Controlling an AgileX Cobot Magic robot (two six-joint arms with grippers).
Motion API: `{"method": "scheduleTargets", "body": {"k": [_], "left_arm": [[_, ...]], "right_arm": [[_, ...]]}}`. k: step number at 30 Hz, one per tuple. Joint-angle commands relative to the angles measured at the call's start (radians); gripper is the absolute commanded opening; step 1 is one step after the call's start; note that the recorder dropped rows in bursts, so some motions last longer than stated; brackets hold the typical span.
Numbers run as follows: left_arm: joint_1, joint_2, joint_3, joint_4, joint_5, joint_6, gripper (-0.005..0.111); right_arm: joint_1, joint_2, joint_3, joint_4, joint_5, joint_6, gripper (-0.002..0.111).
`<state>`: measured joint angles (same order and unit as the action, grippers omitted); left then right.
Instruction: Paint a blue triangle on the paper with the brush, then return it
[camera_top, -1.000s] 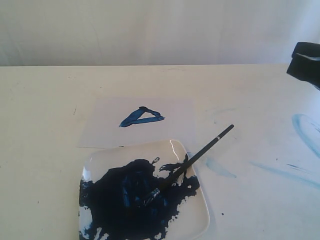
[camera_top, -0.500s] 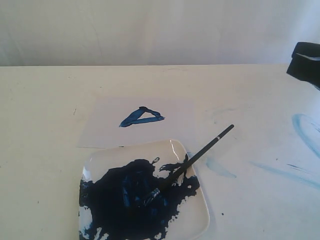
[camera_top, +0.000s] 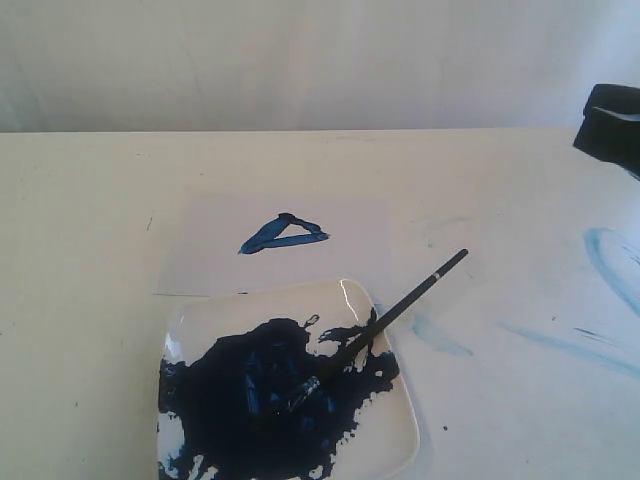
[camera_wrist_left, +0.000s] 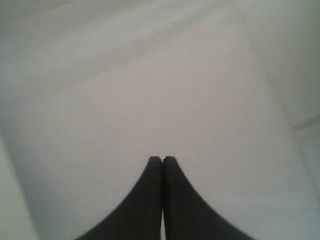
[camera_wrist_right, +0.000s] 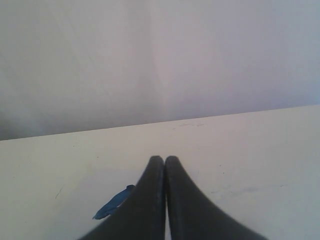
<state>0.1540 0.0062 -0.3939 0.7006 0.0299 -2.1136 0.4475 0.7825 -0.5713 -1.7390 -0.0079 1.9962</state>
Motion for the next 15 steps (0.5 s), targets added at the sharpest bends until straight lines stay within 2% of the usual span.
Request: {"method": "scheduleTargets", "body": {"k": [1,4,6,10,12,15], "left_arm": [[-0.007,-0.006,0.053,-0.309,0.482,-0.007,0.000],[-0.004,-0.006,0.087,-0.336,0.748,-0.007,0.000],[-0.004,-0.006,0.126,-0.311,0.846,0.001,0.000],[-0.004,-0.006,0.236,-0.256,0.868,0.043,0.000],[-0.004,-0.006,0.279,-0.177,0.812,0.192,0.000],[-0.004,-0.006,0.320,-0.146,0.737,0.586,0.000]], "right_arm": [[-0.001,-0.005,0.003,-0.005,0.002,-0.009,0.000],[-0.001,-0.005,0.003,-0.005,0.002,-0.009,0.000],[-0.001,-0.005,0.003,-0.005,0.002,-0.009,0.000],[-0.001,-0.005,0.003,-0.005,0.002,-0.027,0.000],[-0.001,-0.005,0.003,-0.005,0.008,-0.027,0.000],[-0.001,-0.005,0.003,-0.005,0.000,-0.027,0.000]]}}
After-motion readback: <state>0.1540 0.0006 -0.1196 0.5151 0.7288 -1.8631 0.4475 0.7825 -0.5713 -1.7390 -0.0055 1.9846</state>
